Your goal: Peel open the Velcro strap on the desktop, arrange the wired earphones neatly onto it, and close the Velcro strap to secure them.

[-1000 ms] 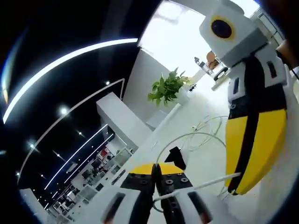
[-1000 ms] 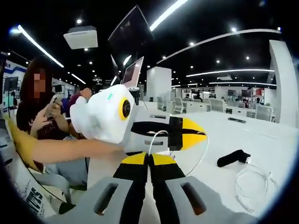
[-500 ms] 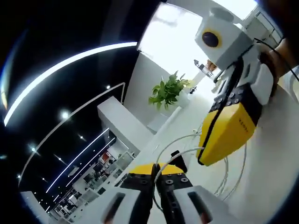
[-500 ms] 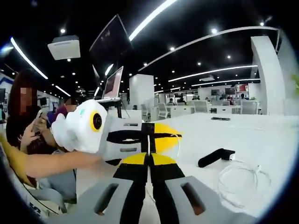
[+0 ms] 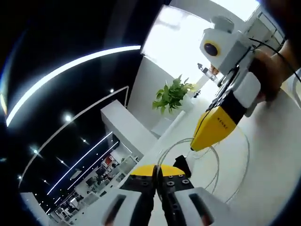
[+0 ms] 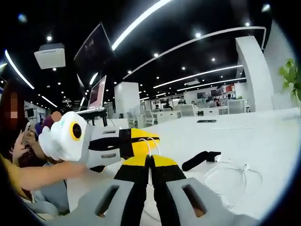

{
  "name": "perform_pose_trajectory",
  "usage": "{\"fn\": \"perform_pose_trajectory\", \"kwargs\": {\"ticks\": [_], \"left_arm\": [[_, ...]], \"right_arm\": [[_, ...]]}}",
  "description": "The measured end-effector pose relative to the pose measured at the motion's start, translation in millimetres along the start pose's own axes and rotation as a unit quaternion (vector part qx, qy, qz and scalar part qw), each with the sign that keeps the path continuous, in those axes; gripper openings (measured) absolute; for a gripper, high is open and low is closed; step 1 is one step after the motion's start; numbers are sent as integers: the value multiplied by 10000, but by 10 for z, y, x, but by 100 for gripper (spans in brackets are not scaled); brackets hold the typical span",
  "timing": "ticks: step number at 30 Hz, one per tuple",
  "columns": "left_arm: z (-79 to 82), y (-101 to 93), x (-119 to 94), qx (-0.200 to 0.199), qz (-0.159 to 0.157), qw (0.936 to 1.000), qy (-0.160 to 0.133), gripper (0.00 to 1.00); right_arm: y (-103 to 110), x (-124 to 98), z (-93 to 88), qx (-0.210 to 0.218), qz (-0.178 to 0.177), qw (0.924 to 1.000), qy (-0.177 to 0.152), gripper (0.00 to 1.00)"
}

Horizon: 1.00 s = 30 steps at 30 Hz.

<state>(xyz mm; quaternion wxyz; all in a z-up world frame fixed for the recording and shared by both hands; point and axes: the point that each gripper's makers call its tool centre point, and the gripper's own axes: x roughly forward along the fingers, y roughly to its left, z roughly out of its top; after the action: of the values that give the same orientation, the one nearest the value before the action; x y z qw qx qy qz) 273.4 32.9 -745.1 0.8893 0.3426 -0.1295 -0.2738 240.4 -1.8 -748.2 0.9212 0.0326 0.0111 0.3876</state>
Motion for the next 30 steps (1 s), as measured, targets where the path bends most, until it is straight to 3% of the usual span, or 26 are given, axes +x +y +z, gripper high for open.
{"fn": "perform_pose_trajectory", "kwargs": {"ticks": [11, 30], "left_arm": [[8, -6, 0, 3, -8, 10000, -11, 6], [31, 15, -1, 128, 19, 9999, -85, 5]], "right_arm": [[-123, -22, 33, 70, -265, 9996, -67, 4], [-42, 48, -98, -107, -103, 9995, 271, 4]]}}
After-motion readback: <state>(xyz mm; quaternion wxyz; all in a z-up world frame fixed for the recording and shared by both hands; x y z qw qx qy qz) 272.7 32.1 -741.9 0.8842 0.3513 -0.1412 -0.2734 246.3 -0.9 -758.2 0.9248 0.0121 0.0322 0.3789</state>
